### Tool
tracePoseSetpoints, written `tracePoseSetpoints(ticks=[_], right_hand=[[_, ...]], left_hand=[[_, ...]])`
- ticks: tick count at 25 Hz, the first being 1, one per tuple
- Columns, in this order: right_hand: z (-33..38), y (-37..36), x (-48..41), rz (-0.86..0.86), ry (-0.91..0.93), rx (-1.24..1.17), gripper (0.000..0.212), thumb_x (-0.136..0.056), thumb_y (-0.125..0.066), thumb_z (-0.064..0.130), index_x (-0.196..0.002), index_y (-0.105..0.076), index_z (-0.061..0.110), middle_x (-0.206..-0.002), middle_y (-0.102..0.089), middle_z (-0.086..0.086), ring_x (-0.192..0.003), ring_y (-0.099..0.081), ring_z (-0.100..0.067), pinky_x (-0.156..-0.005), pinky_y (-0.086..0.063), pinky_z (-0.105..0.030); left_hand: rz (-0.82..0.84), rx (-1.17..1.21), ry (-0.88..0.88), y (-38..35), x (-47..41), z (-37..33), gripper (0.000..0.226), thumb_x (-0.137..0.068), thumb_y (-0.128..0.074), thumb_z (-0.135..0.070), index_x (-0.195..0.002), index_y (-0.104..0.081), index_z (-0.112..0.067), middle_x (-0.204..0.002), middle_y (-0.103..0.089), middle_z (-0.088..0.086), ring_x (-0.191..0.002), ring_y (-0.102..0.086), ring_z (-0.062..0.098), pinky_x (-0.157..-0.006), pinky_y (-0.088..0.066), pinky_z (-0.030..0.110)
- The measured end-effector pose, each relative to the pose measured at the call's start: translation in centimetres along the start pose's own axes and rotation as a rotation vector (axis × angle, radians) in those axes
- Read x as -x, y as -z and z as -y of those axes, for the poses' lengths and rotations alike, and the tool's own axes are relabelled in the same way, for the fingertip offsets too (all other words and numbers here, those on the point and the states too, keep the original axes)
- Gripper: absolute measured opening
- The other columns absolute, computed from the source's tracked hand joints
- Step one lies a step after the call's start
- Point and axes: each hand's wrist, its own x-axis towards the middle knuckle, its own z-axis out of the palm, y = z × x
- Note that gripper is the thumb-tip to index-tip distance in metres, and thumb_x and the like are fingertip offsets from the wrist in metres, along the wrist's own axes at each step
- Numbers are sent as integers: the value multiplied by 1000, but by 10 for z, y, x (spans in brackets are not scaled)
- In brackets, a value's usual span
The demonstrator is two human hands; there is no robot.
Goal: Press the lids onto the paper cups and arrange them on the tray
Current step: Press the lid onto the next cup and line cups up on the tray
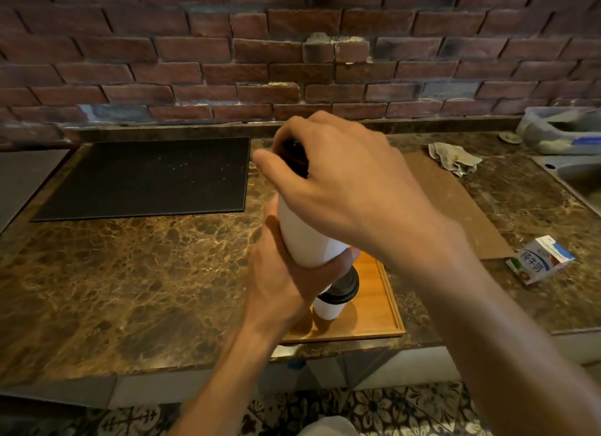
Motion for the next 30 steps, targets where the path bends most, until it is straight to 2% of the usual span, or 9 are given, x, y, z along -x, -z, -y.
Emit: tracePoseSetpoints(ticks=[3,8,11,14,16,18,21,27,30], right_hand=[[-12,7,-3,-68,161,-238,26,-93,-54,44,-106,-70,29,-102,-67,12,-95,-60,-7,-79,-51,-34],[-30,22,-9,155,489,-470,20,-91,-63,19,-108,-71,13,-111,-68,1,-105,-63,-10,-89,-51,-27],[-24,18,-9,159,237,-237,26,-93,-54,43,-113,-66,30,-108,-64,9,-100,-59,-12,-79,-49,-33],[-5,-5,-4,-64,-86,134,35,-94,-40,53,-105,-62,29,-92,-53,6,-78,-45,-19,-52,-26,-27],[-1,0,-4,-142,-14,81,31,-95,-41,49,-101,-65,29,-92,-59,9,-77,-50,-16,-51,-29,-26],[-12,20,-7,22,225,-224,23,-97,-50,37,-102,-69,27,-99,-68,11,-89,-62,-10,-68,-49,-30],[-31,41,-12,202,430,-526,19,-96,-59,21,-111,-69,14,-109,-69,3,-102,-63,-7,-84,-50,-22],[-7,2,-11,-121,-159,-11,42,-87,-43,66,-108,-65,37,-90,-56,10,-80,-48,-18,-54,-33,-28],[-1,5,-12,-249,-24,-179,34,-88,-51,57,-100,-68,30,-89,-63,13,-83,-57,-8,-65,-47,-30]], left_hand=[[133,99,-39,8,-13,0,85,-52,-86,-43,-125,-43,-34,-107,-61,-13,-99,-63,6,-67,-56,20],[441,232,6,18,-30,3,79,-52,-84,-21,-122,-50,-6,-105,-65,3,-96,-67,16,-71,-58,25],[314,182,-5,11,-29,6,78,-50,-85,-34,-118,-52,-13,-102,-65,1,-94,-66,16,-65,-55,19],[177,-23,-3,-4,-26,2,74,-52,-72,-53,-105,-54,-6,-85,-60,-7,-82,-64,15,-56,-47,8],[167,-2,-18,-6,-25,-1,77,-51,-71,-54,-107,-54,-4,-86,-60,-6,-82,-65,12,-56,-47,7],[209,150,-39,0,-26,-1,75,-50,-81,-40,-115,-50,-19,-99,-66,-8,-92,-66,6,-64,-54,15],[295,202,-85,11,-29,-3,79,-50,-85,-29,-119,-46,-34,-108,-64,-18,-100,-65,7,-69,-56,17],[91,201,-93,-3,-27,-11,91,-54,-83,-32,-132,-38,-18,-117,-57,-6,-106,-60,0,-71,-54,12],[56,162,-127,0,-27,-12,91,-53,-82,-37,-130,-35,-23,-114,-55,-12,-103,-59,-7,-69,-51,7]])
